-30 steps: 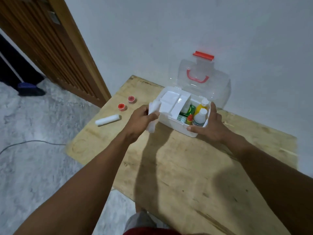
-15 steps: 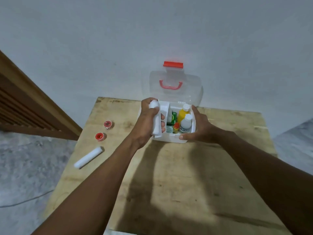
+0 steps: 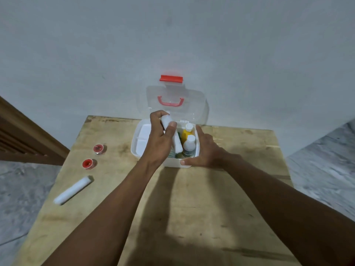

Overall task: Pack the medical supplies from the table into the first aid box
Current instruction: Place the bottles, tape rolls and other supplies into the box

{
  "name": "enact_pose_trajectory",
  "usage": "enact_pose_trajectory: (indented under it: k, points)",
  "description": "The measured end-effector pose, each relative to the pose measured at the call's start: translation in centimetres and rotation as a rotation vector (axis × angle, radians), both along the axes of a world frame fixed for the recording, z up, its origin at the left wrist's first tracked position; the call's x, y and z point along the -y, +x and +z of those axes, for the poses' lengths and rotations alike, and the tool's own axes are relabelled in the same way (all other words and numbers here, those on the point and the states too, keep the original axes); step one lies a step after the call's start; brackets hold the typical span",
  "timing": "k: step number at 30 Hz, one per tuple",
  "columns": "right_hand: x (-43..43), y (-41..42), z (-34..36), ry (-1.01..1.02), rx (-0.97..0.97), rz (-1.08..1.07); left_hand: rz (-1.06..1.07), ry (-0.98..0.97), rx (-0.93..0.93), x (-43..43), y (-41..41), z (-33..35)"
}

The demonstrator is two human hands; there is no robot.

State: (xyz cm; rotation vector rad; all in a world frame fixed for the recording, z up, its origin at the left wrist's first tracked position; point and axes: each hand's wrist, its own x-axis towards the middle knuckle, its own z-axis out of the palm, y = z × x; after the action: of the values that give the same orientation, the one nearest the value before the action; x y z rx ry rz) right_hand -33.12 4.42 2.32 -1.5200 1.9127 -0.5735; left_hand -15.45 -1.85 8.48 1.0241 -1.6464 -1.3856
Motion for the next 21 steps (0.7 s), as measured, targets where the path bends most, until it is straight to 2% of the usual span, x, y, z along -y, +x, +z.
enact_pose_trajectory:
  k: [3,12,16,21]
  points:
    - [-0.2,-0.2,0.0,0.055,-0.041,-0.002,0.092,0.015,-0.015,-0.7,-0.6,-1.0]
    - [-0.6,-0.3,-0.6,0.151,-0.083,0.011,0.429,0.098,0.193,-2.0,-2.5,-1.1]
    - [-0.8,-0.1,0.1,0.188,-0.095,0.015,0.421,0.047,0.308,-2.2,-3.3,-0.7]
    - [-0.9,0.0,0.7,0.199,-0.092,0.021,0.274,0.052,0.276,-1.6,-2.3,-0.9]
